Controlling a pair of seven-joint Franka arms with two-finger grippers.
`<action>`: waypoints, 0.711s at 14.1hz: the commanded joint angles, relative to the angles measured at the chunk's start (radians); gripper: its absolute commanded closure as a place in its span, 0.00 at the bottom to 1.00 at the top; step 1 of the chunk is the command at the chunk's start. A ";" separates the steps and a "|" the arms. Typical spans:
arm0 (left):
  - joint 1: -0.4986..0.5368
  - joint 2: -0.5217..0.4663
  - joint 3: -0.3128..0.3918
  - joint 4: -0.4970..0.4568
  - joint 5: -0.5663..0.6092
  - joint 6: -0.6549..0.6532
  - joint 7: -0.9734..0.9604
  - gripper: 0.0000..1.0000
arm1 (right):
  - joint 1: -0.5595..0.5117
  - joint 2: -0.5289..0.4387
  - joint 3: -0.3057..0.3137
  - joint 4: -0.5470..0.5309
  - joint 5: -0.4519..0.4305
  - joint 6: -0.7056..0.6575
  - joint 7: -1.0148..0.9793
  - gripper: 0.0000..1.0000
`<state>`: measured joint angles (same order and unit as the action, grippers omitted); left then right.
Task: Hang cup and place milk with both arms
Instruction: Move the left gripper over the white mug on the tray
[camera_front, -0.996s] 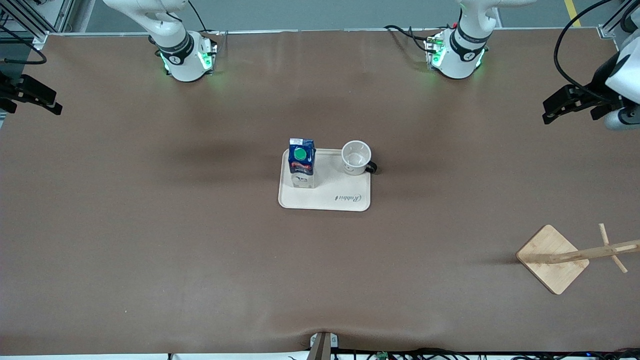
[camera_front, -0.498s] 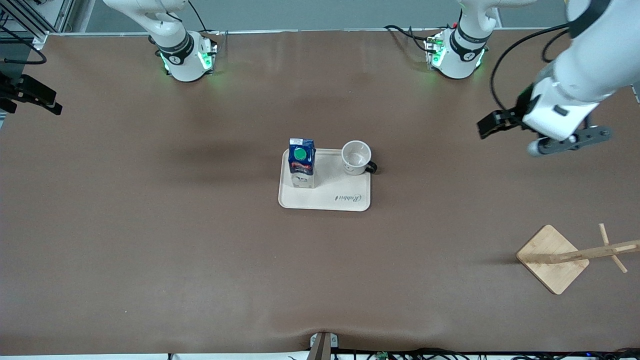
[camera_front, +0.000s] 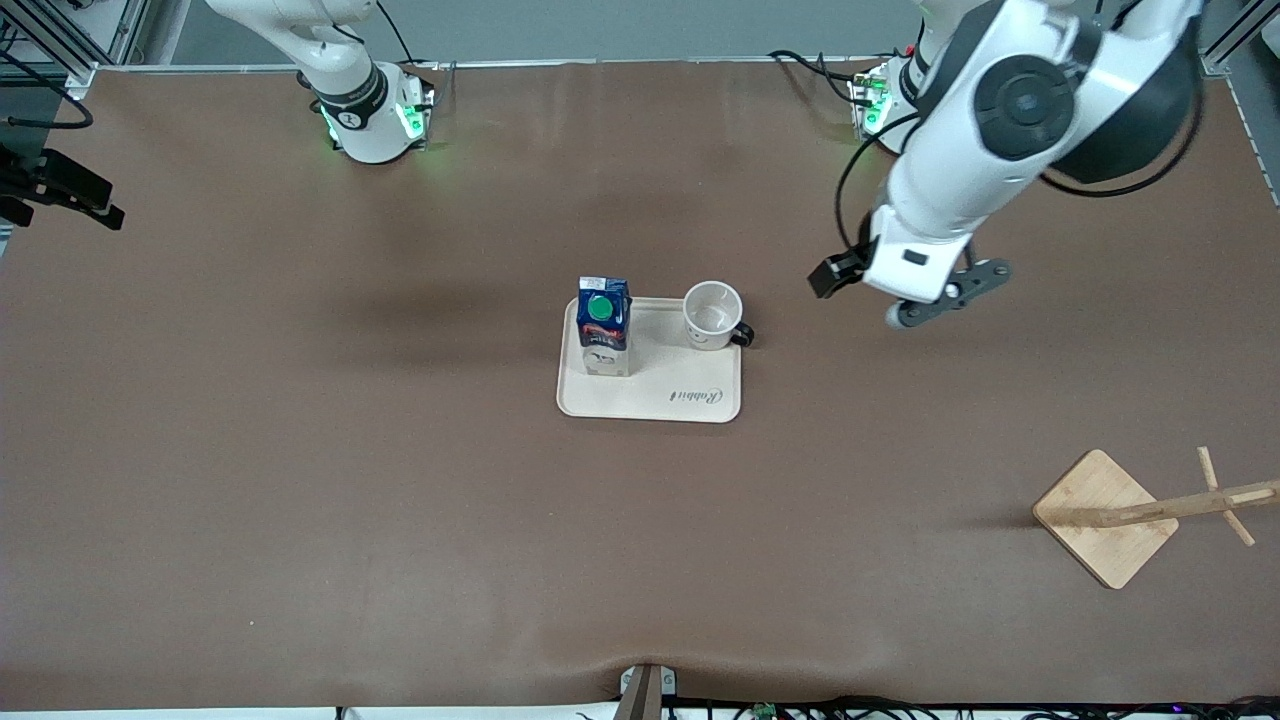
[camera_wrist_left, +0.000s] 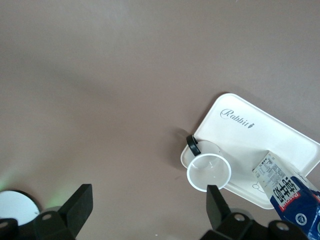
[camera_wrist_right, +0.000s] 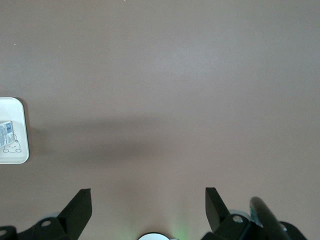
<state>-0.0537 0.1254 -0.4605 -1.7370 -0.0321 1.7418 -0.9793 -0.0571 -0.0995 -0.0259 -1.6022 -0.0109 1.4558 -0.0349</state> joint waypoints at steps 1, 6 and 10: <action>0.014 -0.027 -0.067 -0.126 -0.003 0.115 -0.128 0.00 | -0.009 -0.006 0.004 0.007 -0.001 -0.008 -0.002 0.00; 0.008 -0.020 -0.174 -0.335 -0.003 0.359 -0.373 0.00 | -0.009 -0.002 0.004 0.007 -0.001 -0.008 -0.002 0.00; -0.035 0.039 -0.178 -0.423 0.000 0.531 -0.522 0.00 | -0.009 -0.002 0.004 0.007 -0.001 -0.006 -0.002 0.00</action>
<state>-0.0838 0.1447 -0.6346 -2.1305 -0.0321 2.2041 -1.4383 -0.0573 -0.0991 -0.0268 -1.6022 -0.0109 1.4556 -0.0349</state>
